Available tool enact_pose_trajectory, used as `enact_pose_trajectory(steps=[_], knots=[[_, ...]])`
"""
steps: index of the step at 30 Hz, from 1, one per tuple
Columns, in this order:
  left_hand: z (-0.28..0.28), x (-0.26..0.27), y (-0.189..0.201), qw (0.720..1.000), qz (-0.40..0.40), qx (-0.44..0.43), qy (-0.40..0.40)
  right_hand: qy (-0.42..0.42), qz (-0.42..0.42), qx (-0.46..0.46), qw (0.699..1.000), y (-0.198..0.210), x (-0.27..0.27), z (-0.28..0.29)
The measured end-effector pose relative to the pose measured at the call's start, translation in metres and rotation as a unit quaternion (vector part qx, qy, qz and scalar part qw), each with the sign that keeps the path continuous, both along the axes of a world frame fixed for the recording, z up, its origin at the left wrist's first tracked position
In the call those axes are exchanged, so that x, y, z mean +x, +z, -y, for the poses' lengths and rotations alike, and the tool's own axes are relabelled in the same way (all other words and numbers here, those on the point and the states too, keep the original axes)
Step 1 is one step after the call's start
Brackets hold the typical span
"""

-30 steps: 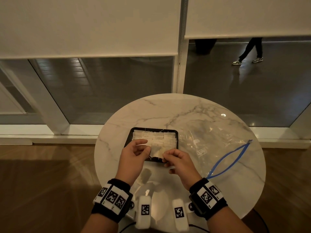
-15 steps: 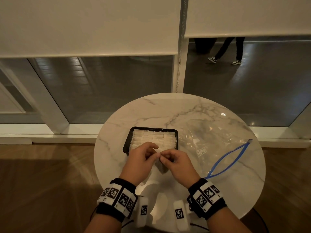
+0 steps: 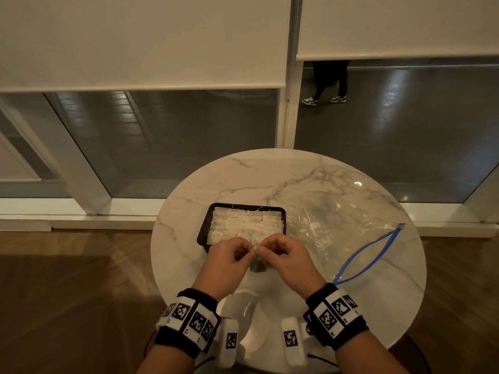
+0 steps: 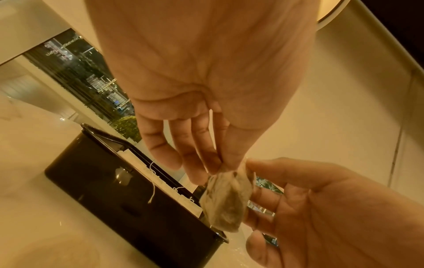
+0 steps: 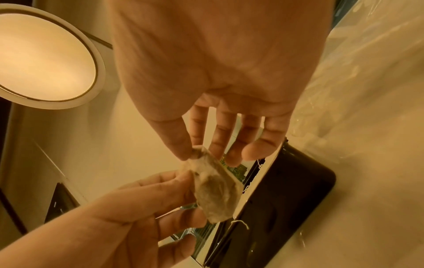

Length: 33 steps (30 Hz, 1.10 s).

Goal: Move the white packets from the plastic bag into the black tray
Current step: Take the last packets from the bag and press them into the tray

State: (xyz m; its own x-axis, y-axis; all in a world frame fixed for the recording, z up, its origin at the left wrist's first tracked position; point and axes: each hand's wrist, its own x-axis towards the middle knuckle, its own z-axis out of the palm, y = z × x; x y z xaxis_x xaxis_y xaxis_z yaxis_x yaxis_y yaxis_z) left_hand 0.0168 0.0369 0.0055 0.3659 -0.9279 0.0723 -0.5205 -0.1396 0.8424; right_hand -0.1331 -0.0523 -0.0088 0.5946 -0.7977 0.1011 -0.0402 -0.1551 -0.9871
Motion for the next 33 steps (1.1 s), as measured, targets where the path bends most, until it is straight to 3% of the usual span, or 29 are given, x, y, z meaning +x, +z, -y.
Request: enact_pose_trajectory(steps=[7,11,16,20,28,33], knots=[[0.0,0.0,-0.003,1.0,0.011,0.013,-0.004,0.006,-0.051,-0.042,0.998,0.002,-0.004,0.006],[0.0,0.003,-0.006,0.999,0.032,0.014,0.035,-0.115,-0.101,-0.083,0.985,0.0,-0.004,0.012],[0.0,0.005,-0.005,0.998,0.026,0.009,0.053,0.008,-0.126,-0.029,0.992,-0.001,-0.008,0.014],[0.0,0.006,-0.006,0.999,0.017,0.013,0.047,-0.098,-0.138,-0.068,0.983,-0.005,-0.006,0.02],[0.002,0.0,-0.01,0.997,-0.062,0.037,-0.025,0.017,-0.039,-0.024,0.999,0.0,0.0,0.013],[0.002,-0.001,-0.011,0.997,-0.069,0.001,-0.015,0.036,-0.009,0.008,0.999,0.001,0.0,0.012]])
